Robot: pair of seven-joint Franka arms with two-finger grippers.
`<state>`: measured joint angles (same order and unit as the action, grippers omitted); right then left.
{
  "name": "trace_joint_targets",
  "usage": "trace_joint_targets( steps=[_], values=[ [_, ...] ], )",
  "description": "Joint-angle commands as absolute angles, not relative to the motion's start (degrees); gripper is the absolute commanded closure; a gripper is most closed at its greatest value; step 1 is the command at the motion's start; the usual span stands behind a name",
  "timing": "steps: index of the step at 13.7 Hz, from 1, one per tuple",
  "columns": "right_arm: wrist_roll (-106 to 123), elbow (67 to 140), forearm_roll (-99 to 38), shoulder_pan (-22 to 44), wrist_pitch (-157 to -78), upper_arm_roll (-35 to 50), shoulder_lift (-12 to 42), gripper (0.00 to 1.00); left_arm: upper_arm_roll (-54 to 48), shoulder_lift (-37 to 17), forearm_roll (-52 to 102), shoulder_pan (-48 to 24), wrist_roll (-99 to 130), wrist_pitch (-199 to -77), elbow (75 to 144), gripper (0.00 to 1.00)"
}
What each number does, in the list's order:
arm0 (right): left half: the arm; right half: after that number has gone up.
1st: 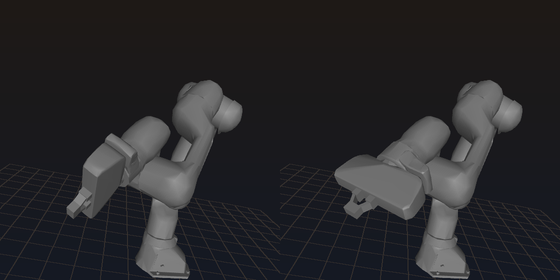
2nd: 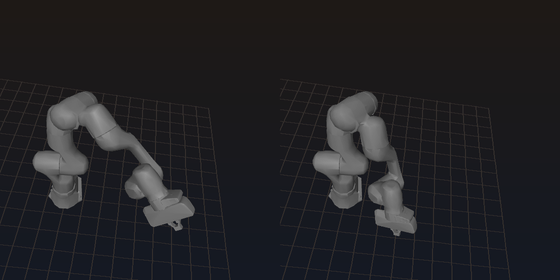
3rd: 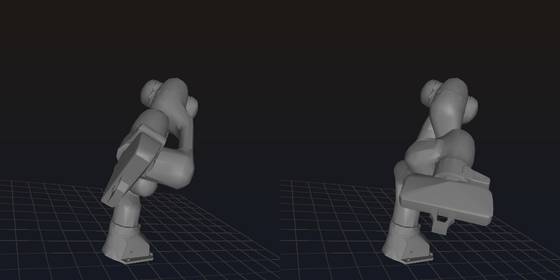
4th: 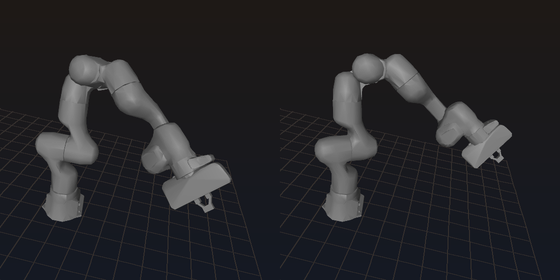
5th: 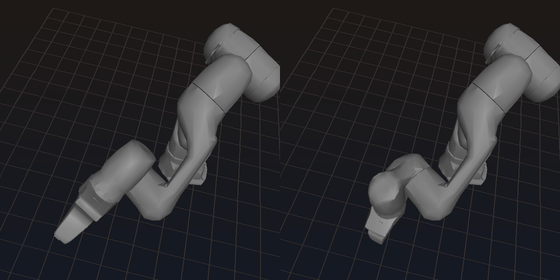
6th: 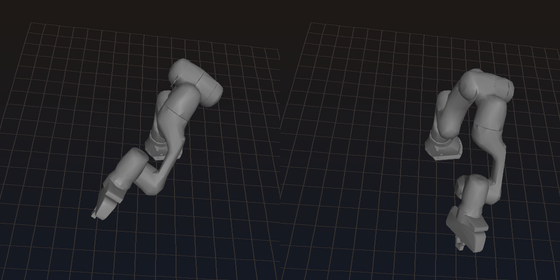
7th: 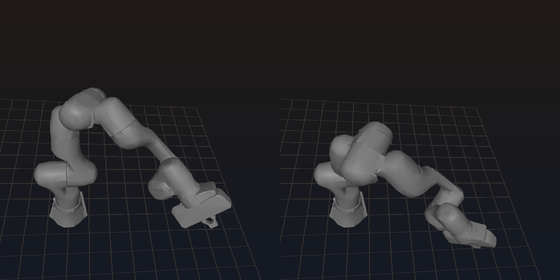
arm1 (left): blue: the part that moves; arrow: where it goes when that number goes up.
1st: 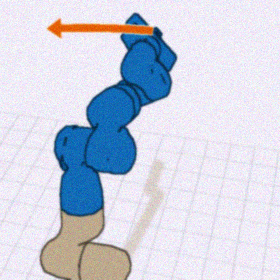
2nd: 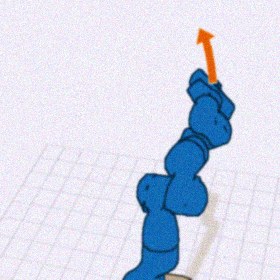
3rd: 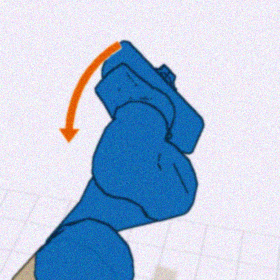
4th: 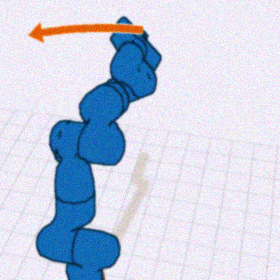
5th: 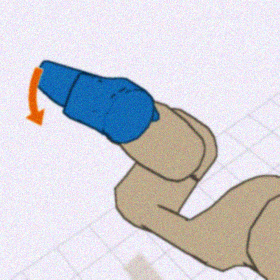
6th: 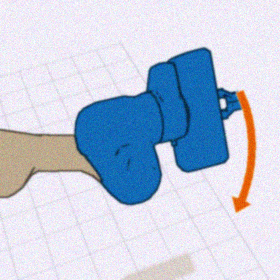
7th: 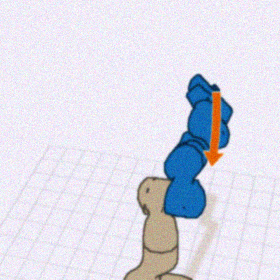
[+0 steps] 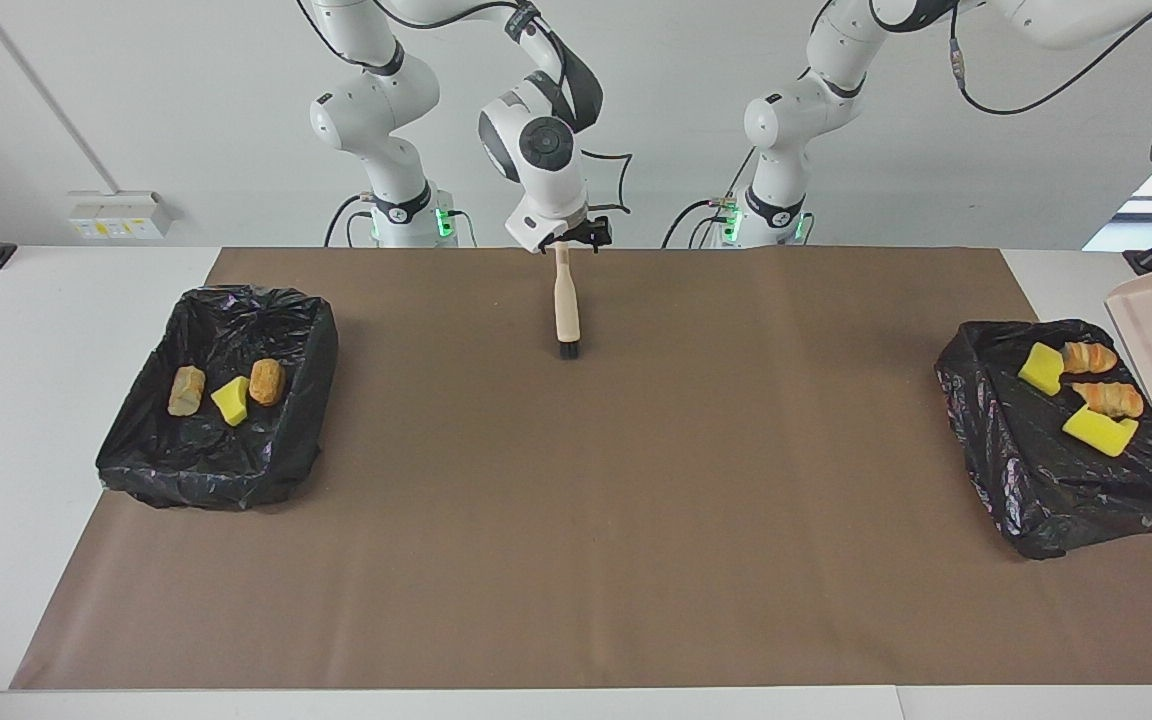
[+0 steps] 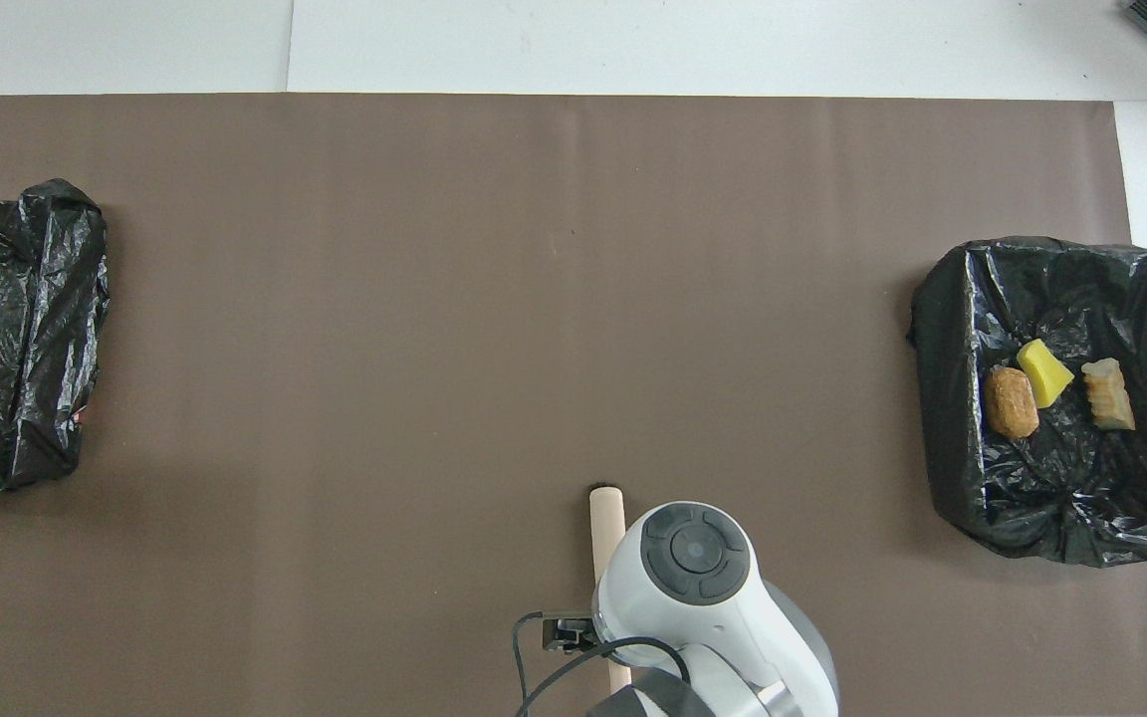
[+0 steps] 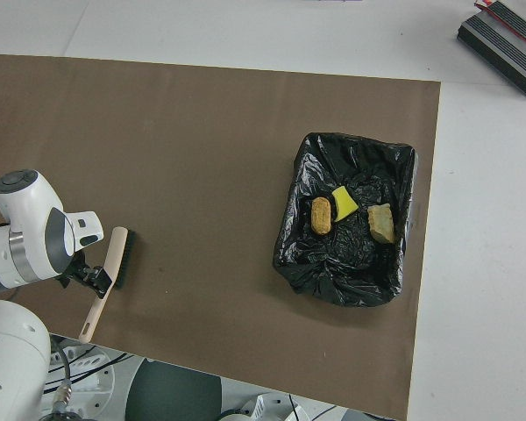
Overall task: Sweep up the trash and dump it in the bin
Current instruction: 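Tip the dustpan over the bin while the right gripper drops the brush, then bring the emptied dustpan back to the table center with the left gripper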
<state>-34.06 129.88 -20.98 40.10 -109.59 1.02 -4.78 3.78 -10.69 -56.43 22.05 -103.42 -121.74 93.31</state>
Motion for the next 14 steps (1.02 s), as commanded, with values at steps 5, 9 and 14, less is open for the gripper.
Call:
trace_joint_targets(
  steps=[5, 9, 14],
  values=[
    [-26.64, 118.59, -13.10, 28.41, -90.20, 0.79, -8.17, 0.00, 3.08, -6.68, -51.37, 12.06, -102.22, -109.70, 93.34, 1.00],
    [-18.04, 113.21, -9.34, 18.74, -82.54, 0.70, -10.19, 0.00, 3.08, -6.94, -33.26, 4.59, -97.14, -107.06, 94.92, 1.00],
    [-4.95, 110.57, -2.39, 7.67, -81.12, 0.62, -12.04, 0.00, 3.08, -8.78, -24.45, -7.09, -75.29, -105.56, 98.78, 1.00]
  ],
)
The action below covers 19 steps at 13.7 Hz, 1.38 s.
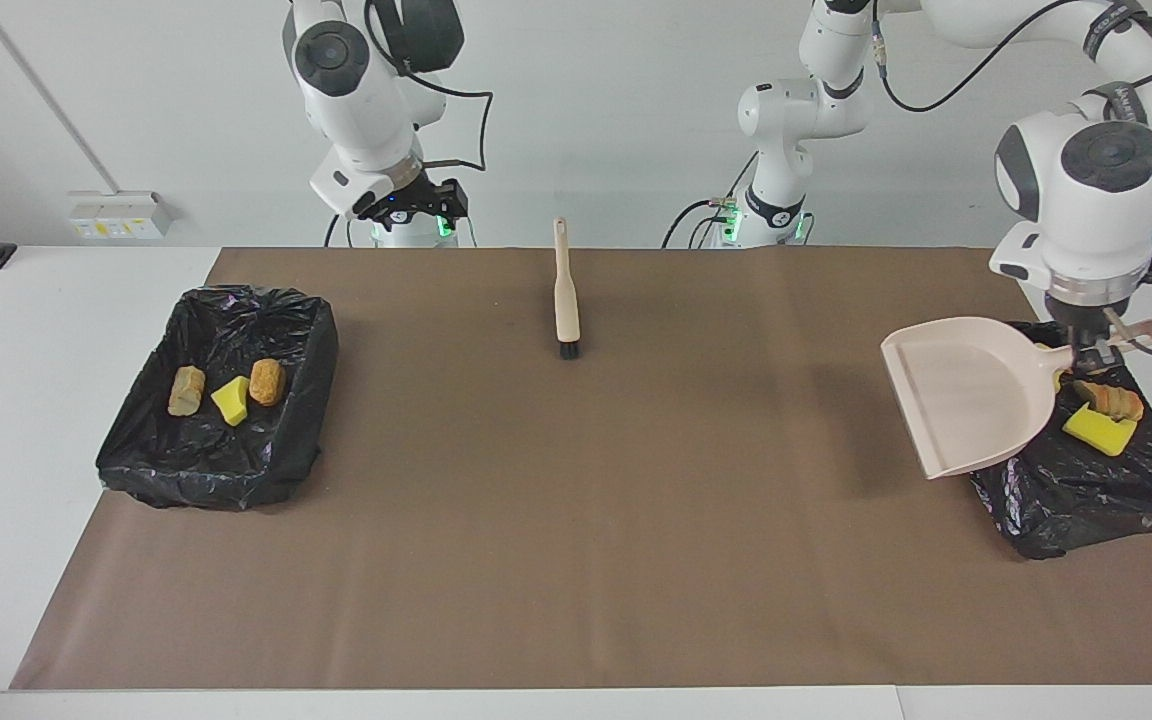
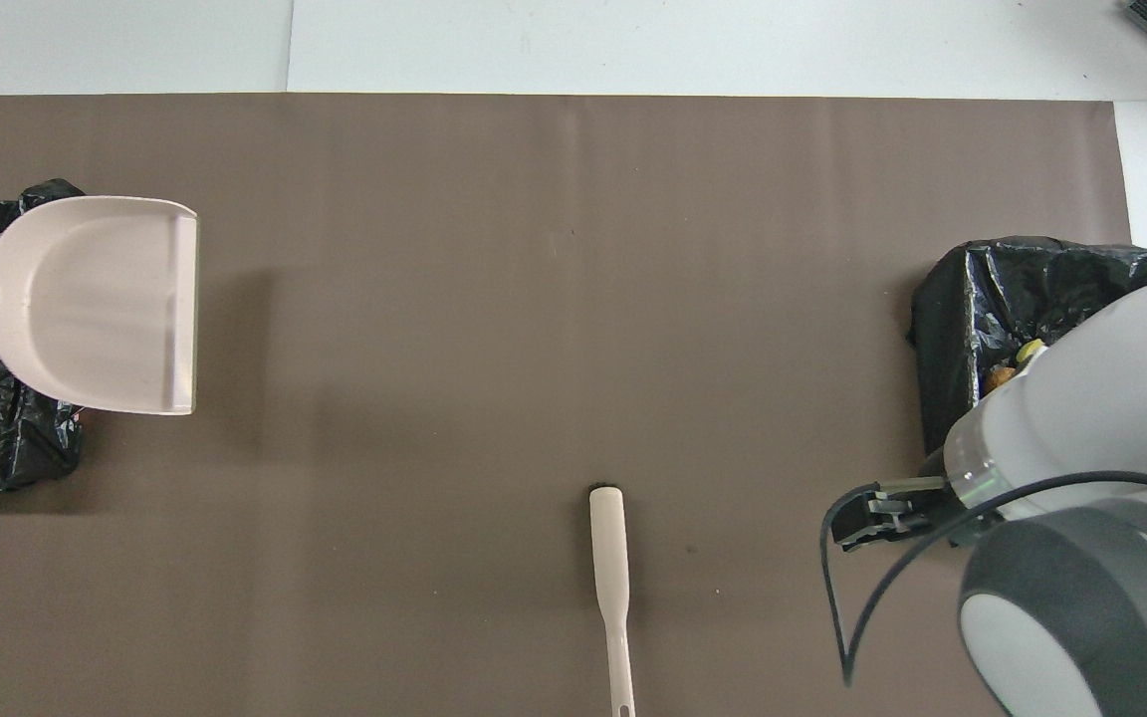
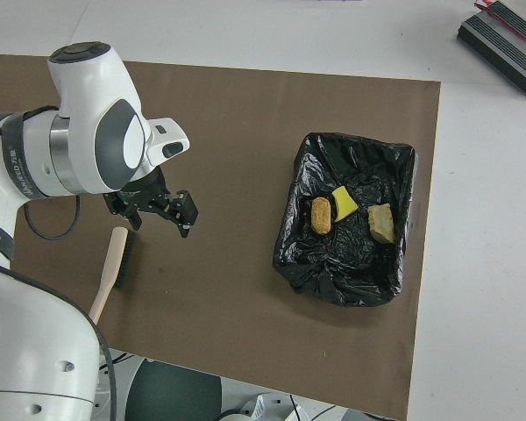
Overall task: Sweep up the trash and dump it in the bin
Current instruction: 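Bring the emptied dustpan back to the table center with the left gripper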
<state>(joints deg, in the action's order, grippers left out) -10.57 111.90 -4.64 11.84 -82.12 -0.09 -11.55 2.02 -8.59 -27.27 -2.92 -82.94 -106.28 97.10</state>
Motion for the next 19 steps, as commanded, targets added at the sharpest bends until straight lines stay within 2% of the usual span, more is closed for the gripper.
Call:
trace_joint_targets(
  steps=[1, 5, 9, 12, 16, 19],
  values=[
    [-2.05, 110.04, -1.33, 5.56, -81.21, 0.70, -11.95, 0.00, 3.08, -10.09, -22.78, -9.29, -69.23, -105.56, 98.70, 1.00],
    [2.64, 104.25, -0.35, -2.36, -82.08, 0.70, -9.76, 0.00, 3.08, -14.14, -12.68, -18.70, -41.65, -106.08, 98.62, 1.00],
    [2.55, 102.13, 0.09, -3.69, -89.01, 0.70, -8.53, 0.00, 3.16, -17.75, -4.41, -26.79, -14.65, -109.32, 97.21, 1.00],
    [2.37, 100.47, 1.14, -3.78, -89.30, 0.70, -7.39, 0.00, 3.16, -20.12, -1.24, -32.32, 2.57, -113.10, 96.51, 1.00],
    [2.90, 94.15, 3.51, -3.78, -89.21, 0.70, -4.14, 0.00, 3.08, -31.70, 1.23, -38.31, 18.93, -111.18, 84.59, 1.00],
    [2.46, 93.51, 3.43, -0.98, -88.25, -1.21, -4.04, 0.00, 3.08, -34.53, 3.69, -39.11, 26.54, -111.01, 79.38, 1.00]
  ],
)
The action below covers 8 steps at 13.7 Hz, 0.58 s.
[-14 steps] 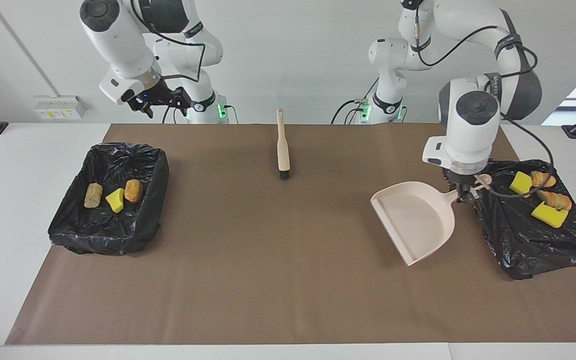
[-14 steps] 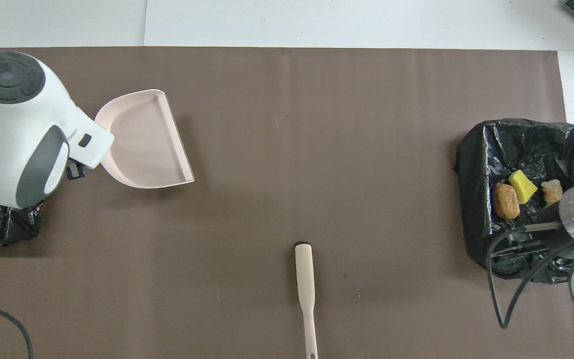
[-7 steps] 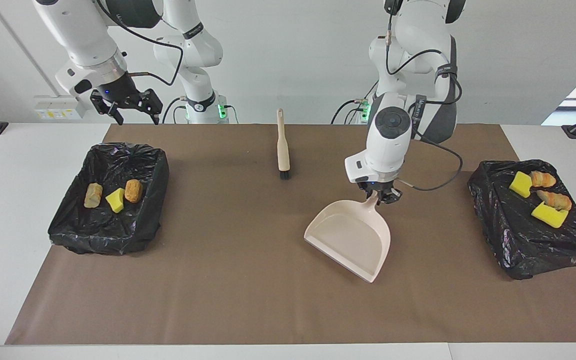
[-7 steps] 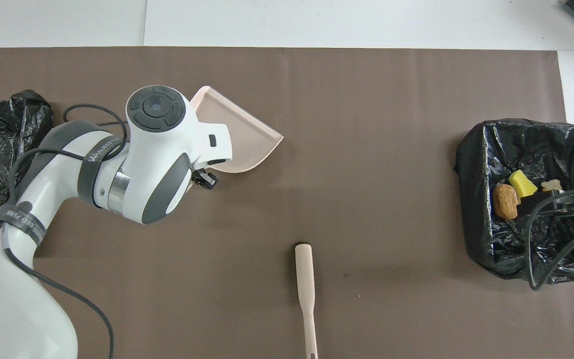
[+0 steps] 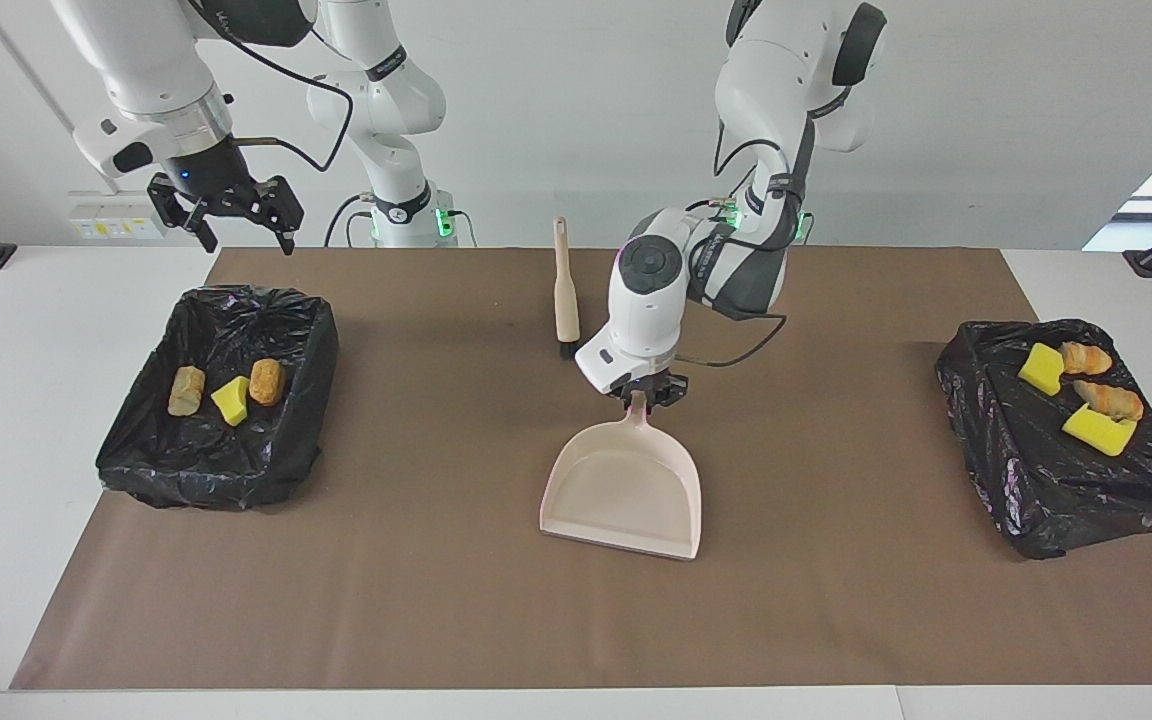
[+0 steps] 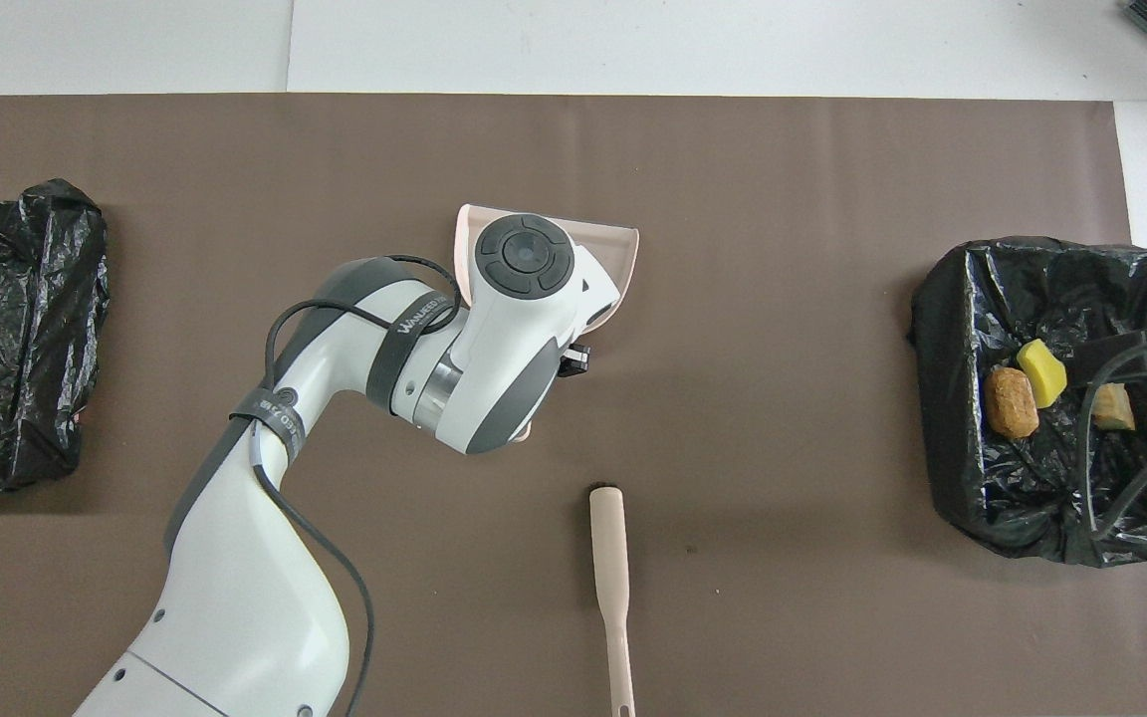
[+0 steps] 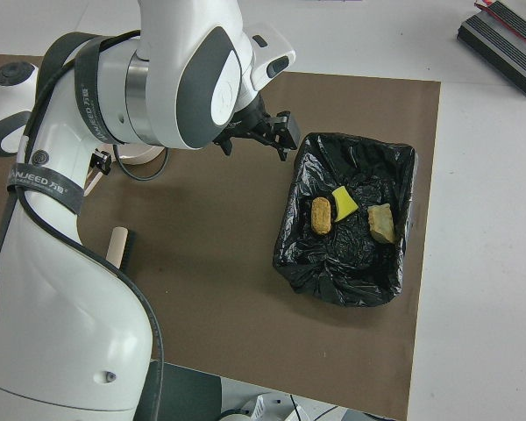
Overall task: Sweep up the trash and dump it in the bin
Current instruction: 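Bring the emptied dustpan back to the table center with the left gripper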
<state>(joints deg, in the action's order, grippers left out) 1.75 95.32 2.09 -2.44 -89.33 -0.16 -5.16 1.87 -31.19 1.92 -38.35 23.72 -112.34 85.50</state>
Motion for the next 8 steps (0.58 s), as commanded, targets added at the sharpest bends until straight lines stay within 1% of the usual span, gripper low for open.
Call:
trace_joint_targets(
  steps=[1, 2, 3, 6, 8],
  values=[
    [2.46, 93.69, 3.51, 2.25, -87.81, -4.62, -4.22, 0.00, 3.08, -34.71, 3.78, -39.63, 27.06, -110.92, 78.76, 1.00],
    [2.55, 93.78, 3.34, 4.72, -87.72, -8.66, -4.31, 0.00, 3.08, -34.80, 4.13, -40.07, 28.29, -111.27, 78.40, 1.00],
    [2.55, 93.87, 3.25, 4.83, -87.71, -9.05, -4.22, 0.00, 2.99, -34.89, 4.74, -40.25, 28.47, -111.97, 78.40, 1.00],
    [2.64, 92.99, 2.55, 3.17, -87.54, -8.79, -3.25, 0.00, 2.64, -35.24, 5.10, -40.96, 30.05, -112.06, 77.61, 1.00],
    [2.55, 92.99, 2.29, 0.72, -87.54, -6.34, -3.34, 0.00, 2.38, -35.68, 5.71, -41.13, 33.30, -112.93, 77.08, 1.00]
  ],
)
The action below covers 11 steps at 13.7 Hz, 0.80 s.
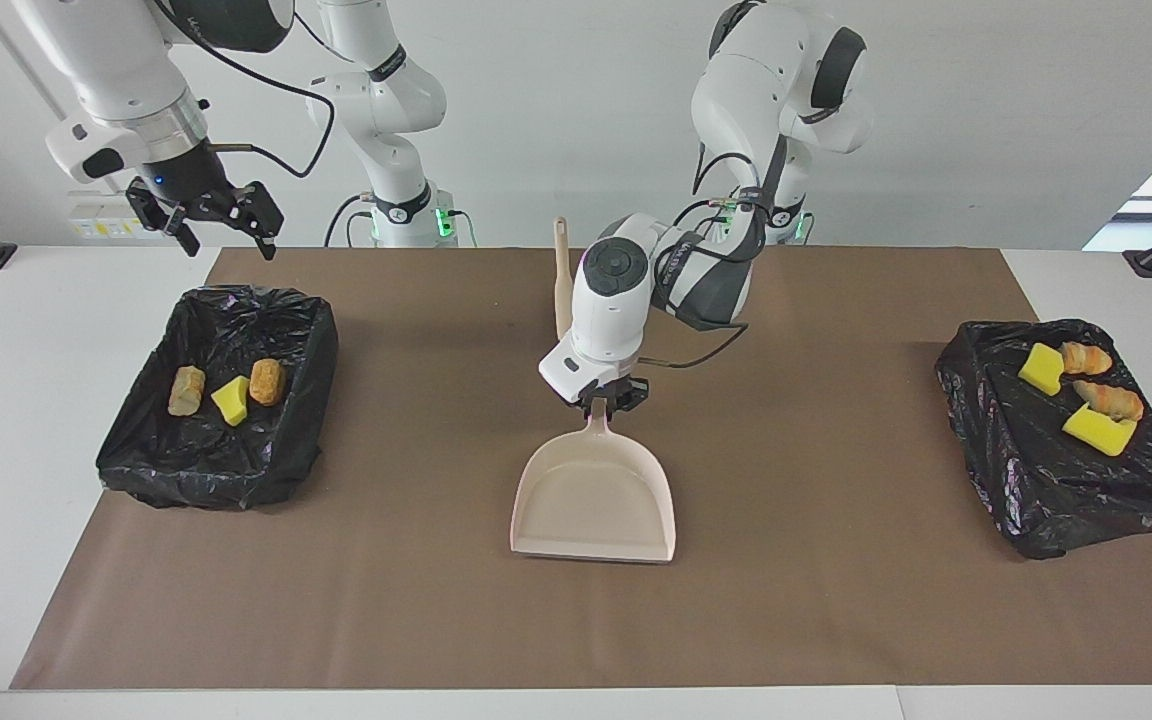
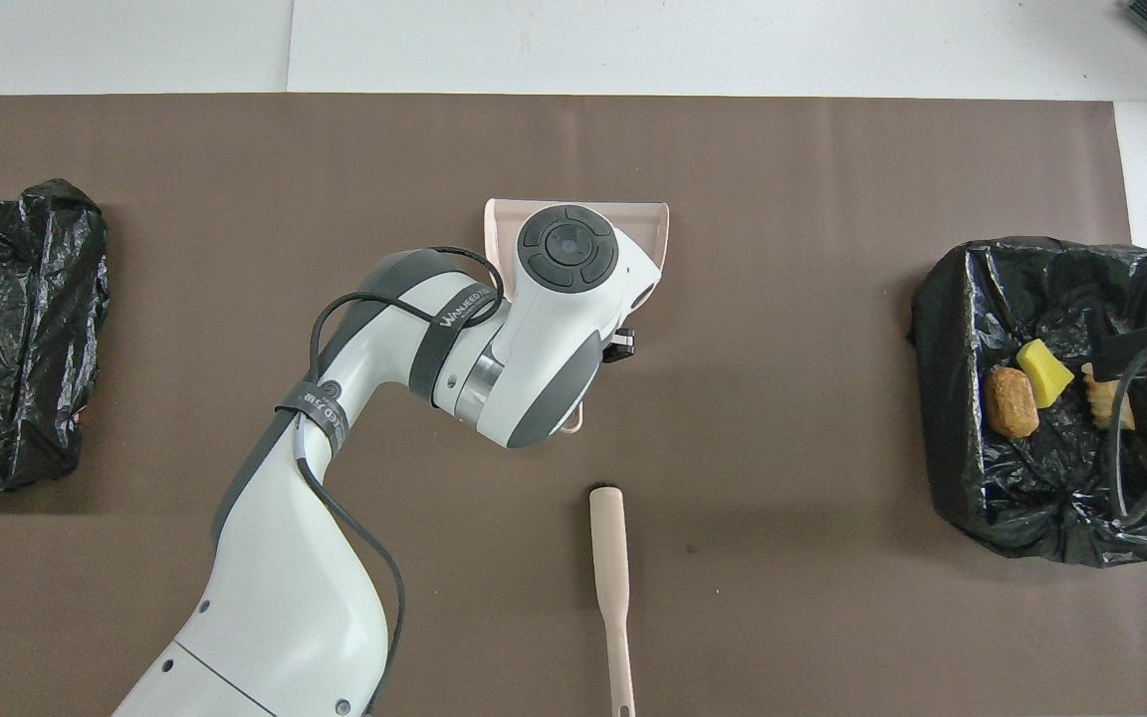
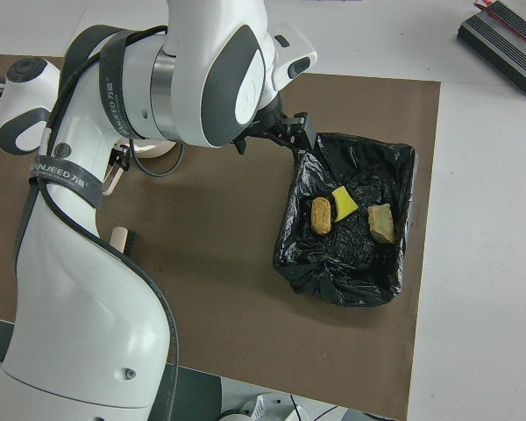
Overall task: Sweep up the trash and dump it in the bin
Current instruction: 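Bring the emptied dustpan back to the table center with the left gripper, then set the dustpan down and open the left gripper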
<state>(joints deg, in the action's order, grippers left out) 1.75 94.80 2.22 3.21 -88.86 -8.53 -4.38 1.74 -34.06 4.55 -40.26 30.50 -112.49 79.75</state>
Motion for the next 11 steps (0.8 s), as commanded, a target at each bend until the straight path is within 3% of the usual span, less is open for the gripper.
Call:
trace_joint_targets(
  steps=[1, 3, 5, 6, 7, 8, 11],
  values=[
    [2.55, 92.99, 2.02, -0.17, -87.54, -5.02, -3.43, 0.00, 1.76, -35.68, 5.89, -41.13, 33.48, -113.98, 77.08, 1.00],
    [2.55, 93.16, 2.11, -0.44, -87.45, -4.57, -3.69, 0.00, 1.76, -35.68, 7.55, -41.13, 33.40, -115.22, 77.34, 1.00],
    [3.16, 92.03, 2.46, -0.88, -84.05, -4.48, -3.52, 0.00, 1.76, -35.51, 8.43, -41.31, 33.31, -116.71, 77.61, 0.84],
    [3.25, 88.89, 2.37, -1.31, -81.76, -4.40, -3.17, 0.00, 1.76, -35.42, 8.87, -41.57, 33.40, -116.63, 77.69, 0.72],
    [3.25, 88.25, 2.20, -1.67, -81.04, -4.13, -3.08, 0.00, 1.76, -35.33, 8.88, -41.75, 33.40, -116.54, 77.78, 0.48],
    [3.16, 88.50, 2.11, -1.84, -81.21, -3.61, -3.16, 0.00, 1.76, -35.25, 8.62, -41.75, 33.40, -116.11, 77.78, 0.33],
    [2.99, 89.38, 2.11, -1.85, -81.65, -3.16, -3.78, 0.00, 1.76, -32.36, 8.44, -41.66, 32.79, -115.49, 79.26, 0.00]
  ],
)
